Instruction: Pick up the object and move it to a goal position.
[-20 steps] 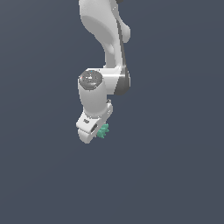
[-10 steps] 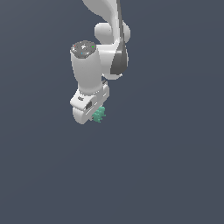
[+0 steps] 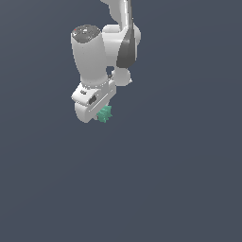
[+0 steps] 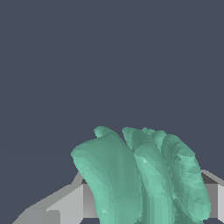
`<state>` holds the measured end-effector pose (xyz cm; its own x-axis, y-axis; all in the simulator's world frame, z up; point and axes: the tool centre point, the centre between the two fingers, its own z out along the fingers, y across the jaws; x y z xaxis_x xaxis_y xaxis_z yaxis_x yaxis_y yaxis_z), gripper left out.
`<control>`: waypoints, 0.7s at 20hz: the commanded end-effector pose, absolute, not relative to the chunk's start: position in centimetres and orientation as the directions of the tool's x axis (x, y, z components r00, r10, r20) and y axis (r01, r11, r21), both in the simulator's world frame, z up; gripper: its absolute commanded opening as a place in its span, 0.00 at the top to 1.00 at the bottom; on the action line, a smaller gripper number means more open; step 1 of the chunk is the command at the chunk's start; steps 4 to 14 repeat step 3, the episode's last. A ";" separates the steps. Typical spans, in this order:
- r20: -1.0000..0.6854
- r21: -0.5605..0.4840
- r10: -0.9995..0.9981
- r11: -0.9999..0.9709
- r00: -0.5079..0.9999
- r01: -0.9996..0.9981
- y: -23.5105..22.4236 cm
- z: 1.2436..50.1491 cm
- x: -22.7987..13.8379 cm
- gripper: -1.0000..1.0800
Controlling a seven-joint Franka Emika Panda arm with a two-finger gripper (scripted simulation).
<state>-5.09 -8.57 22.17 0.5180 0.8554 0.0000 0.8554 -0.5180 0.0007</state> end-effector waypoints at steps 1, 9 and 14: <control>0.000 0.000 0.856 -0.518 0.518 0.856 -8.7 22.5 -5.4 1.00; 0.000 0.000 0.856 -0.518 0.518 0.856 -8.7 22.6 -5.4 1.00; 0.000 0.000 0.856 -0.518 0.518 0.856 -8.7 22.6 -5.4 1.00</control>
